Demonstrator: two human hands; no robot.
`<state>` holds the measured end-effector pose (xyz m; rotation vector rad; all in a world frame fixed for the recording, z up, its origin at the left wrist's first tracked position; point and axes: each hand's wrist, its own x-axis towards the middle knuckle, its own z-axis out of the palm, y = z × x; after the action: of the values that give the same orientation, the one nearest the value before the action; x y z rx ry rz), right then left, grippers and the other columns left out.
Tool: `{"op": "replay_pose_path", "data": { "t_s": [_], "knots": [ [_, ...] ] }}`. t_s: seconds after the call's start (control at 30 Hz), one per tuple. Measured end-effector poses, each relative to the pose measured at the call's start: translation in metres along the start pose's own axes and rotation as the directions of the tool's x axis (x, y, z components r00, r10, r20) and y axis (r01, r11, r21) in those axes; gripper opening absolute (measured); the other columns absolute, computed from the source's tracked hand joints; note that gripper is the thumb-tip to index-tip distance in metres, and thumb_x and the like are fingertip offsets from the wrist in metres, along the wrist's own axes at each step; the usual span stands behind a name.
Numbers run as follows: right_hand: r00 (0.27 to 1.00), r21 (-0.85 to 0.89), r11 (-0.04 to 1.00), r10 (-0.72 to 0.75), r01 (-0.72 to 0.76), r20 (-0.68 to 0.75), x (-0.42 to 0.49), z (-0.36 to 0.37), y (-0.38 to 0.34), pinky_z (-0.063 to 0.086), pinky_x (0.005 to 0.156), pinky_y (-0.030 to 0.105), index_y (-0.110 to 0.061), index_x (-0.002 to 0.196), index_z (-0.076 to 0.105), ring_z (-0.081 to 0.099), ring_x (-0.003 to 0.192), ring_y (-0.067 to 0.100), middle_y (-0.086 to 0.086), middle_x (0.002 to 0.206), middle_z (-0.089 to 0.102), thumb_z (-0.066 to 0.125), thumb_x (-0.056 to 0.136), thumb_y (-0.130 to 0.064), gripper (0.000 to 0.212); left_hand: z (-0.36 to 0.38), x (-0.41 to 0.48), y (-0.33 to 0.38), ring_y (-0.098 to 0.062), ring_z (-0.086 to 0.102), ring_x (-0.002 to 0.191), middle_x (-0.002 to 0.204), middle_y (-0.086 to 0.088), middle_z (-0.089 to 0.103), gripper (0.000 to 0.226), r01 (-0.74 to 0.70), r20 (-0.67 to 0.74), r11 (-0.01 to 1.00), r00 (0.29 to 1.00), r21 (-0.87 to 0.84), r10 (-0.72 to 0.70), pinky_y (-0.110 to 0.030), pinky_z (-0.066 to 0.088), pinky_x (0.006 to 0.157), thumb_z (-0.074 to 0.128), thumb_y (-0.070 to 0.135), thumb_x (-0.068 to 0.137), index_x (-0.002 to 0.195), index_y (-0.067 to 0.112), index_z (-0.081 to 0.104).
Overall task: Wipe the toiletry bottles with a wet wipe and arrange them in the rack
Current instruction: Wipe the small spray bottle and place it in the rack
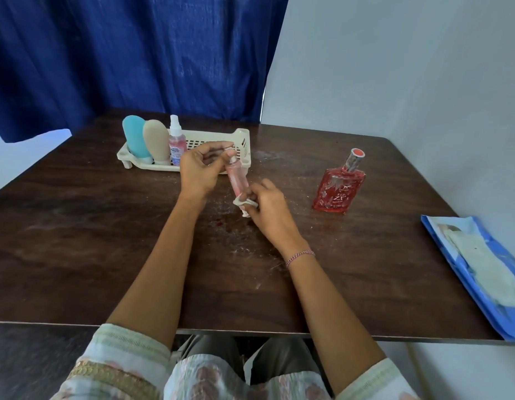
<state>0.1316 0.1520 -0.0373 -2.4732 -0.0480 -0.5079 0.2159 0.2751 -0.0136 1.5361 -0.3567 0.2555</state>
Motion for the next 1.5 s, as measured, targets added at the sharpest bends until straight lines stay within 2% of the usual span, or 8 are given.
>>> {"op": "replay_pose_path", "data": {
  "t_s": [0.2, 0.33, 0.6, 0.77, 1.0, 1.17, 1.23, 1.5],
  "knots": [
    [0.998, 0.077, 0.995, 0.063, -0.061, -0.018, 0.006, -0.001, 0.005, 0.038, 0.078, 0.011, -0.009, 0.093, 0.063, 0.056, 0.093, 0.015, 0.004, 0.104, 0.054, 0.063, 0.083, 0.003, 0.016, -0.001, -0.001, 0.002, -0.004, 0.067, 0.091, 0.101, -0.005, 0.069, 0.026, -0.004, 0.007, 0.999, 1.0, -0.051, 0.005, -0.018, 0.054, 0.078, 0.069, 0.008, 0.083, 0.109, 0.006, 0.066],
    [0.986, 0.153, 0.988, 0.014, 0.012, -0.166, 0.009, -0.004, 0.001, 0.037, 0.075, 0.0, -0.009, 0.09, 0.066, 0.052, 0.086, 0.007, 0.0, 0.097, 0.054, 0.063, 0.082, 0.004, 0.015, 0.002, -0.003, 0.003, -0.016, 0.068, 0.099, 0.106, -0.011, 0.069, 0.025, -0.026, 0.1, 0.997, 0.994, -0.069, 0.033, -0.029, 0.055, 0.087, 0.067, 0.007, 0.084, 0.109, 0.008, 0.065],
    [0.903, 0.227, 0.956, -0.076, 0.186, -0.422, 0.008, -0.013, -0.009, 0.049, 0.086, 0.018, -0.011, 0.098, 0.067, 0.056, 0.097, 0.008, 0.002, 0.103, 0.058, 0.066, 0.082, -0.001, 0.019, 0.01, -0.01, 0.011, 0.004, 0.066, 0.091, 0.092, 0.018, 0.071, 0.032, -0.147, 0.257, 0.989, 0.956, -0.007, 0.144, -0.014, 0.05, 0.084, 0.06, -0.005, 0.086, 0.116, 0.007, 0.058],
    [0.962, 0.126, 0.983, -0.101, 0.136, -0.254, 0.006, -0.007, -0.003, 0.05, 0.081, 0.019, -0.01, 0.09, 0.07, 0.058, 0.086, 0.009, 0.001, 0.095, 0.058, 0.073, 0.077, -0.003, 0.015, 0.005, -0.005, 0.005, -0.01, 0.068, 0.097, 0.103, -0.01, 0.069, 0.026, -0.1, 0.227, 0.995, 0.969, -0.021, 0.102, -0.028, 0.055, 0.087, 0.058, 0.001, 0.09, 0.116, 0.004, 0.061],
    [0.995, -0.048, 0.995, -0.085, 0.088, 0.058, 0.002, -0.001, 0.0, 0.05, 0.086, 0.034, -0.013, 0.094, 0.074, 0.061, 0.092, 0.019, 0.005, 0.099, 0.06, 0.076, 0.074, -0.008, 0.021, 0.004, -0.003, -0.002, -0.016, 0.066, 0.105, 0.11, -0.011, 0.068, 0.024, -0.071, 0.196, 0.997, 0.978, 0.008, 0.068, -0.038, 0.054, 0.092, 0.051, 0.005, 0.095, 0.118, 0.008, 0.06],
    [0.991, -0.07, 0.991, -0.105, 0.112, 0.088, 0.001, -0.002, -0.002, 0.049, 0.087, 0.032, -0.014, 0.096, 0.074, 0.06, 0.094, 0.02, 0.004, 0.101, 0.06, 0.074, 0.076, -0.008, 0.021, 0.005, -0.006, 0.0, -0.007, 0.06, 0.107, 0.114, -0.004, 0.068, 0.02, -0.128, 0.087, 0.985, 0.989, 0.117, 0.118, -0.013, 0.047, 0.089, 0.06, 0.019, 0.092, 0.111, 0.017, 0.067],
    [0.992, -0.044, 0.992, -0.118, 0.12, 0.05, 0.002, -0.005, -0.002, 0.05, 0.086, 0.032, -0.013, 0.095, 0.074, 0.06, 0.091, 0.018, 0.004, 0.099, 0.06, 0.074, 0.076, -0.006, 0.019, 0.004, -0.004, 0.0, -0.006, 0.058, 0.103, 0.11, -0.002, 0.066, 0.019, -0.168, 0.027, 0.967, 0.986, 0.194, 0.166, -0.003, 0.042, 0.08, 0.068, 0.024, 0.086, 0.105, 0.023, 0.068],
    [0.932, 0.134, 0.975, -0.122, 0.177, -0.34, 0.007, -0.015, -0.012, 0.046, 0.083, 0.01, -0.009, 0.096, 0.07, 0.051, 0.087, -0.001, -0.001, 0.096, 0.057, 0.069, 0.08, -0.002, 0.017, 0.007, -0.007, 0.005, 0.0, 0.063, 0.098, 0.101, 0.004, 0.069, 0.022, -0.24, 0.127, 0.958, 0.967, 0.155, 0.222, -0.016, 0.048, 0.088, 0.068, 0.013, 0.085, 0.107, 0.015, 0.068]
  ]
}}
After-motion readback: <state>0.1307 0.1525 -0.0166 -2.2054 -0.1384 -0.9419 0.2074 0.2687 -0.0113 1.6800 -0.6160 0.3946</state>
